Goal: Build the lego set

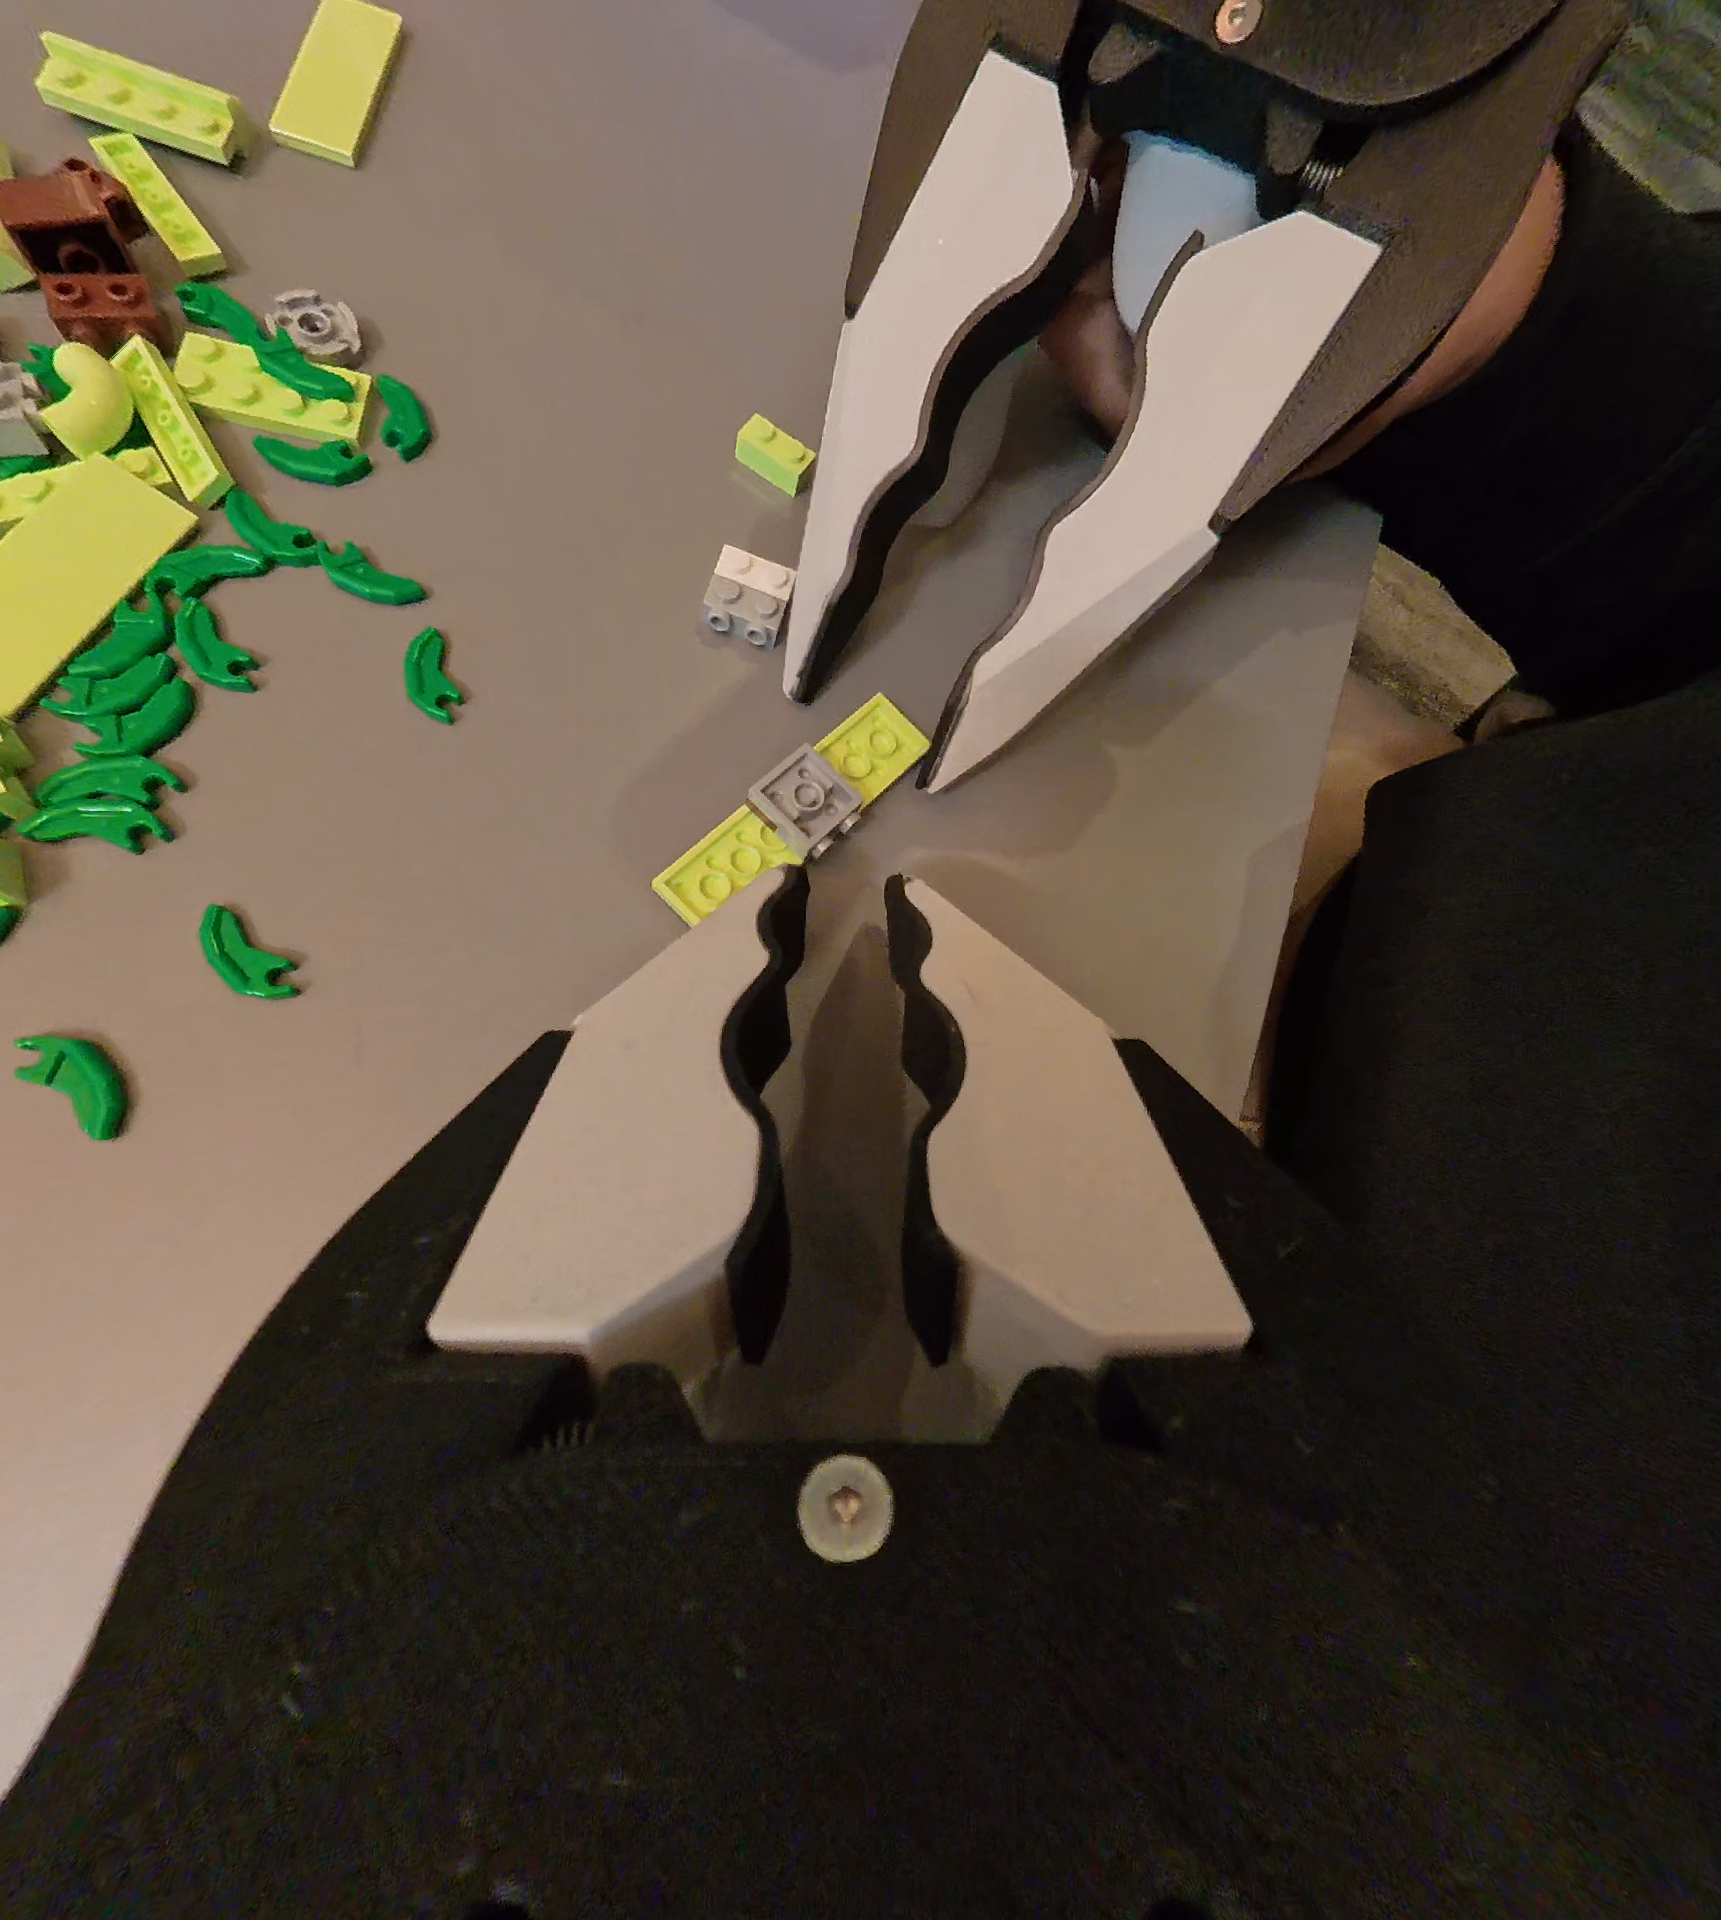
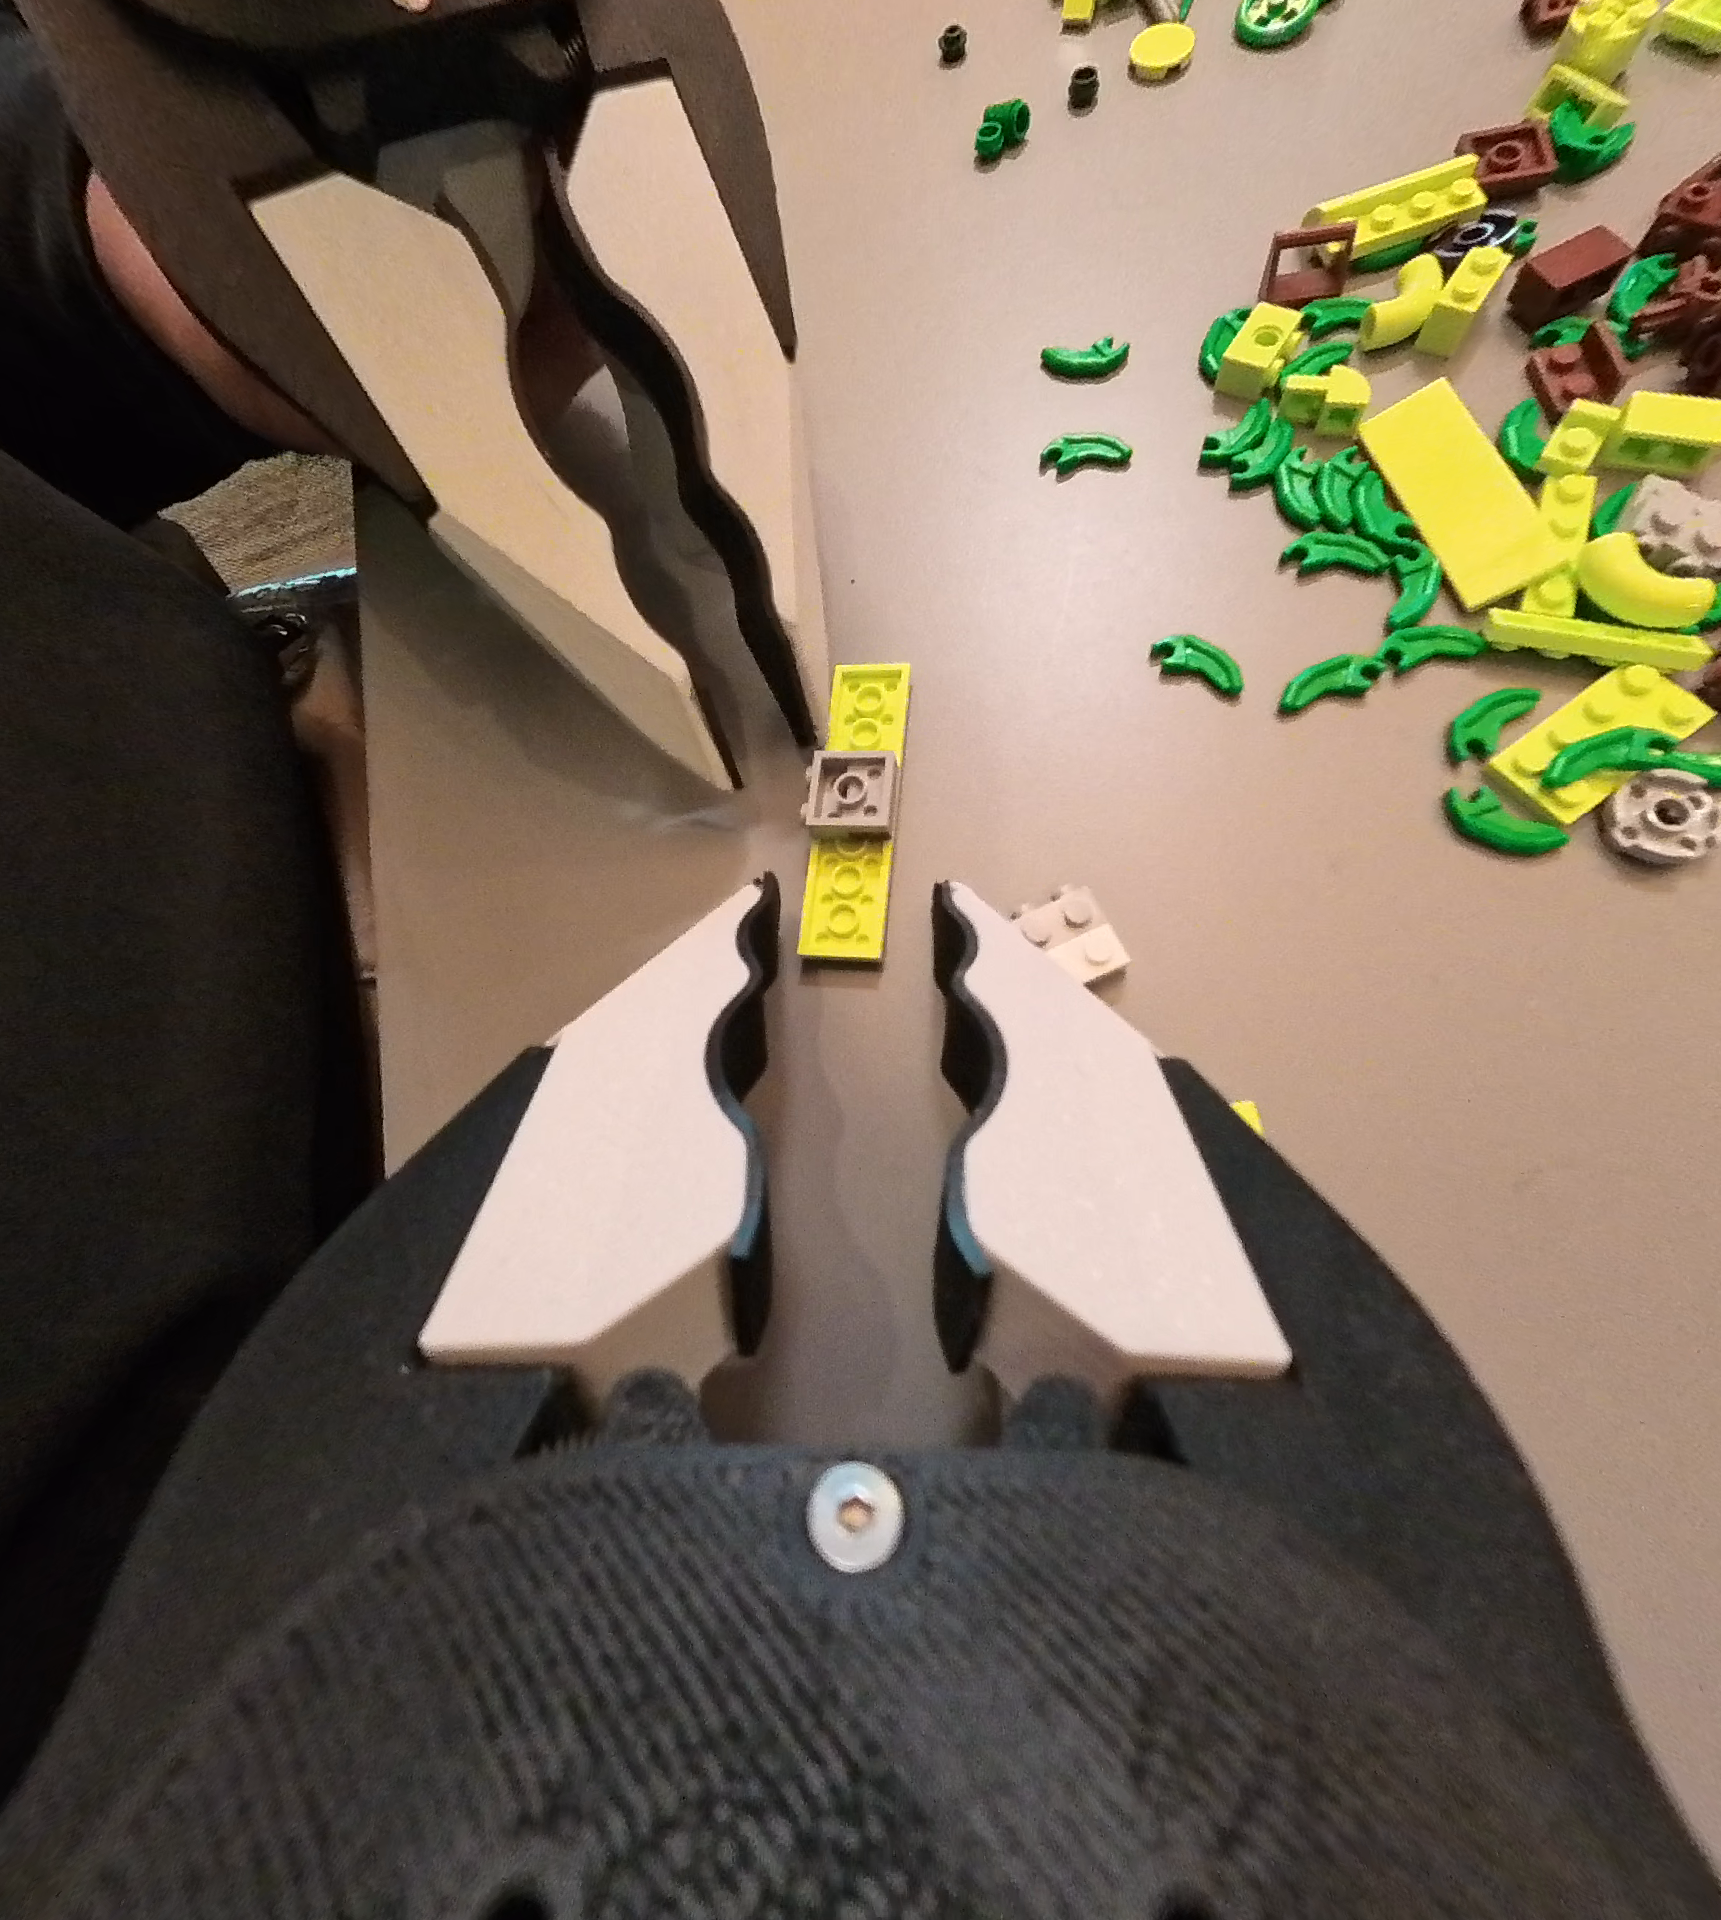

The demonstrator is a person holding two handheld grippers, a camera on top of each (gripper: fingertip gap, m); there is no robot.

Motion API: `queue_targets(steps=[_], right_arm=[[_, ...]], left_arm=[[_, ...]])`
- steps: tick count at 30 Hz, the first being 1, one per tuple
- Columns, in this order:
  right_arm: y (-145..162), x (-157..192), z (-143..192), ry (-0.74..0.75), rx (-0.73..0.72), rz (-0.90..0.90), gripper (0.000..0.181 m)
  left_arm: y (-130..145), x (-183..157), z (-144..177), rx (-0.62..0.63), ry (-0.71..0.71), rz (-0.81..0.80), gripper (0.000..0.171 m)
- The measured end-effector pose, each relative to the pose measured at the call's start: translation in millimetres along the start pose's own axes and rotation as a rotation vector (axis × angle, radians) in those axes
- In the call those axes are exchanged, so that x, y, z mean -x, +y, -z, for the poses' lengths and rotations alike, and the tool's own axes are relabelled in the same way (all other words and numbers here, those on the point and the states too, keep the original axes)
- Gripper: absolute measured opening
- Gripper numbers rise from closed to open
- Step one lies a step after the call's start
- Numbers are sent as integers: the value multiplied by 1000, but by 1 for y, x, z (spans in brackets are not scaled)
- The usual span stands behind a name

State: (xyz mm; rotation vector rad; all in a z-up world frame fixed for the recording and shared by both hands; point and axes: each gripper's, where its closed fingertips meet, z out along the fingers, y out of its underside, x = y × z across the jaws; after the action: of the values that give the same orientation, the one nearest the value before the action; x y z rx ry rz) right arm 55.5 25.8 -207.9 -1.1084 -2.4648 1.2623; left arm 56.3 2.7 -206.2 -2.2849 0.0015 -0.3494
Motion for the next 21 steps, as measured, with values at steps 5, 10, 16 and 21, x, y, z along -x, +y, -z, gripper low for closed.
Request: queue_targets(steps=[5, 10, 16, 21], right_arm=[[0, 1, 0, -14, 0, -4, 27], [3, 14, -2, -75, 20, 26, 18], [-1, 37, -10, -176, 34, 20, 23], [-7, 42, -17, -168, 23, 26, 35]], left_arm=[[3, 2, -3, 29, -6, 16, 16], [2, 2, -2, 20, 20, 43, 23], [-1, -5, 1, -9, 106, 72, 38], [-9, -13, 4, -70, 191, 133, 41]])
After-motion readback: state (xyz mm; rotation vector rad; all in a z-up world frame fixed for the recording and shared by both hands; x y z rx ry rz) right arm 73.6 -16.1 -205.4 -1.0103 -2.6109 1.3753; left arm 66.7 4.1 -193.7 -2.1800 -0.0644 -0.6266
